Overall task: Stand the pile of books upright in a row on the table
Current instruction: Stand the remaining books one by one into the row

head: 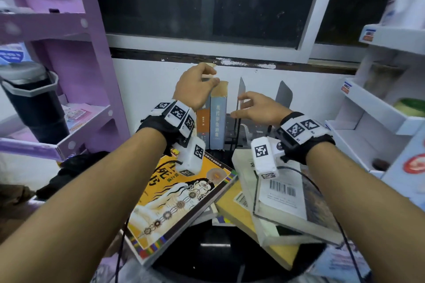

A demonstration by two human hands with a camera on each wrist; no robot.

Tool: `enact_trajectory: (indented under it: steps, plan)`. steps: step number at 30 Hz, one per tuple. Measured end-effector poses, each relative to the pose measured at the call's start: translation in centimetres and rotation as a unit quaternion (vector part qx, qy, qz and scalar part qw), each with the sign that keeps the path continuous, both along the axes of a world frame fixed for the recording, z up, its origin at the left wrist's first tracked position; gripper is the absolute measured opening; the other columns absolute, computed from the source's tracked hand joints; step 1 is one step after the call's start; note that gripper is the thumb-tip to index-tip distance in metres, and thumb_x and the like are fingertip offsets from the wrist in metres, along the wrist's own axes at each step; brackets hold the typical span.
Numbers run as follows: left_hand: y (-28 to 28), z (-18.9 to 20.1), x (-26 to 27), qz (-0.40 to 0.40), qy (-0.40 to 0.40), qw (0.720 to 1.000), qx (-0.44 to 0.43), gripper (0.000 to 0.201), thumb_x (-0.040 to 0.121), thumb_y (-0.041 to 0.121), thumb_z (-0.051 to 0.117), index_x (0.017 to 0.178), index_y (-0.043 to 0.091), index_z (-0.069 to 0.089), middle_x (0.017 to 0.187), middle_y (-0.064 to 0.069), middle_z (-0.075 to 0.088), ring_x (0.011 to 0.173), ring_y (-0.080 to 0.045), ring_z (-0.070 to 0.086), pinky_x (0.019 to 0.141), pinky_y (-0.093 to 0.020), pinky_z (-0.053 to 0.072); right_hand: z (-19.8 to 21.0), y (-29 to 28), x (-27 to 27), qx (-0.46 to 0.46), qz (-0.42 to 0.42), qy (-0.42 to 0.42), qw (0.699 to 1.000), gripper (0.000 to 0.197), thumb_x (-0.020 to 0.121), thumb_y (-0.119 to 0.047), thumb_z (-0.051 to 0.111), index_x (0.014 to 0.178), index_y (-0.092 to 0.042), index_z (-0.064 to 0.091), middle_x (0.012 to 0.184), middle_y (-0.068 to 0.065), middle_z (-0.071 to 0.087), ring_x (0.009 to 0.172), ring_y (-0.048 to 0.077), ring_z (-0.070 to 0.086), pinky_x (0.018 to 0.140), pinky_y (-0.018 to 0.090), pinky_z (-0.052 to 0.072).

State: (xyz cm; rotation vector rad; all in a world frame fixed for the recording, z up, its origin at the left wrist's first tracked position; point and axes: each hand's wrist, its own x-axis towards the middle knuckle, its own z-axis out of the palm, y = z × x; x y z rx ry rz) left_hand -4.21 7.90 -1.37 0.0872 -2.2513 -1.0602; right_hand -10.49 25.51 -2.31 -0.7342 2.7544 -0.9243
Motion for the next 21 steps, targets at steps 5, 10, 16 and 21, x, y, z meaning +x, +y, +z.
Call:
enact_trajectory:
  steps: [5, 10, 16, 21]
  plan:
    - [3.2, 0.1, 1.7, -0.026, -0.007, 1.0, 0.013, 0.026, 0.093, 0.023, 0.057, 0.117, 0.013, 0.059, 0.122, 0.001, 0.06, 0.108, -0.013, 0.054, 0.091, -0.026, 0.04, 1.0, 4.1, 2.2, 0.03, -0.013, -0.017, 0.999, 0.067, 0.087, -0.046, 0.067, 0.142, -0.018, 0.042, 0.141, 0.004, 0.05, 0.118, 0.019, 0.052, 0.074, 0.025, 0.047]
    - [6.5, -0.8, 2.3, -0.077, -0.099, 0.992, 0.025, 0.039, 0.093, 0.028, 0.058, 0.127, 0.011, 0.051, 0.126, -0.005, 0.057, 0.114, -0.02, 0.054, 0.094, -0.029, 0.041, 1.2, 8.8, 3.9, 0.087, -0.039, -0.021, 0.995, 0.07, 0.09, -0.054, 0.057, 0.146, -0.017, 0.037, 0.153, 0.002, 0.036, 0.136, 0.021, 0.038, 0.102, 0.036, 0.038]
    - [10.0, -3.1, 2.5, -0.104, -0.268, 0.958, -0.013, 0.06, 0.094, 0.045, 0.052, 0.142, 0.013, 0.036, 0.138, -0.009, 0.049, 0.117, -0.025, 0.05, 0.087, -0.028, 0.037, 0.2, 13.4, 6.0, 0.12, -0.087, -0.059, 0.987, 0.068, 0.096, -0.051, 0.048, 0.146, -0.005, 0.035, 0.15, 0.011, 0.038, 0.134, 0.03, 0.039, 0.102, 0.039, 0.037]
    - [13.0, -3.8, 2.4, -0.144, -0.352, 0.923, -0.059, 0.049, 0.1, 0.035, 0.044, 0.132, -0.001, 0.052, 0.116, -0.025, 0.051, 0.102, -0.031, 0.051, 0.086, -0.035, 0.04, -1.7, 16.2, 5.9, 0.135, -0.118, -0.099, 0.979, 0.08, 0.094, -0.059, 0.045, 0.151, -0.006, 0.026, 0.155, 0.01, 0.032, 0.136, 0.029, 0.039, 0.105, 0.038, 0.036]
